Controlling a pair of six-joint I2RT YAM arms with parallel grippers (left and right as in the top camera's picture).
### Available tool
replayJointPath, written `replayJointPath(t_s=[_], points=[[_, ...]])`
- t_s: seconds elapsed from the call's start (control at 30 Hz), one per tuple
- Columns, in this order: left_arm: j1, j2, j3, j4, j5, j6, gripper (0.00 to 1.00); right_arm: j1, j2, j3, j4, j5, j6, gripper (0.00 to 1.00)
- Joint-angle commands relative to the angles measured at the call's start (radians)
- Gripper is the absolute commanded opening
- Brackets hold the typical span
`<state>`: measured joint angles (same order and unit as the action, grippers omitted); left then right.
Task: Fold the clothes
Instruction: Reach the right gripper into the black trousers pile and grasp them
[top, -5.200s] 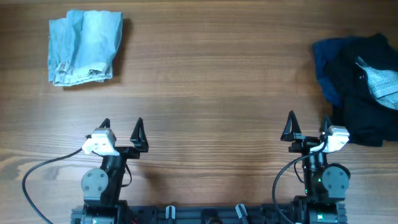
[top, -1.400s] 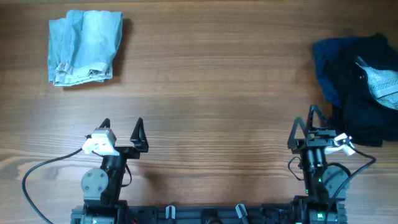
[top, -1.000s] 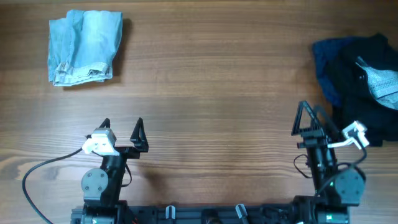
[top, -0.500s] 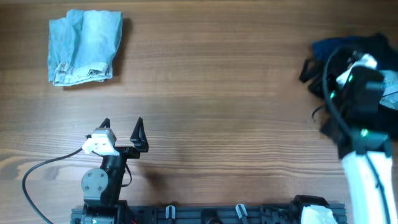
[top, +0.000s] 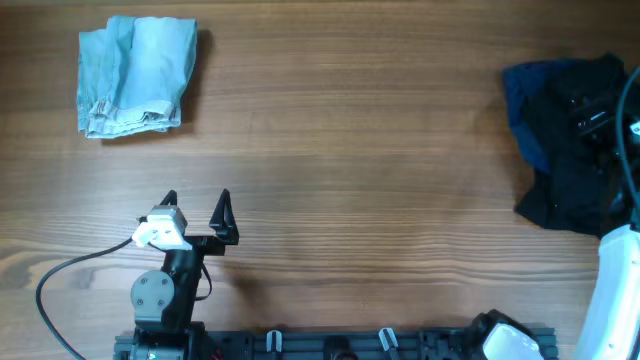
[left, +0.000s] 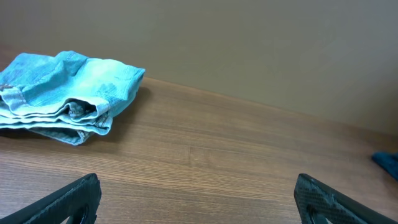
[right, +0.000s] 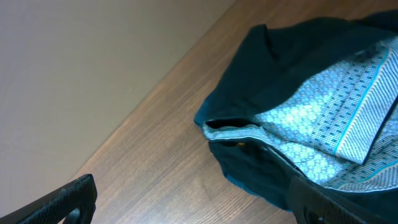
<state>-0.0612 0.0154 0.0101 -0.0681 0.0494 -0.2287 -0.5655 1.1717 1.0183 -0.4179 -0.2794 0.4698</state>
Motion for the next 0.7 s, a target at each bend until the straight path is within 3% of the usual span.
replayJointPath(t_s=[0.0,0.13,0.37,0.57,0.67], points=[[-0.007,-0.003,-0.005,-0.007,-0.006,0.019,1.0,-0.029,0.01,0.021,-0.02,-0.046,0.0,1.0],[-0.007,-0.003,-0.005,-0.007,-0.006,0.019,1.0,-0.029,0.035,0.018,0.021,-0.025,-0.13,1.0],[-0.007,-0.003,-0.005,-0.007,-0.006,0.019,1.0,-0.124,0.187,0.018,0.08,-0.048,-0.003,1.0],[-0.007,-0.003,-0.005,-0.007,-0.006,0.019,1.0,-0.223,0.201,0.018,0.173,-0.156,-0.013,1.0],[-0.007,-0.003,-0.005,-0.007,-0.006,0.019,1.0,-0.233,0.225,0.018,0.196,-0.156,-0.09,1.0]])
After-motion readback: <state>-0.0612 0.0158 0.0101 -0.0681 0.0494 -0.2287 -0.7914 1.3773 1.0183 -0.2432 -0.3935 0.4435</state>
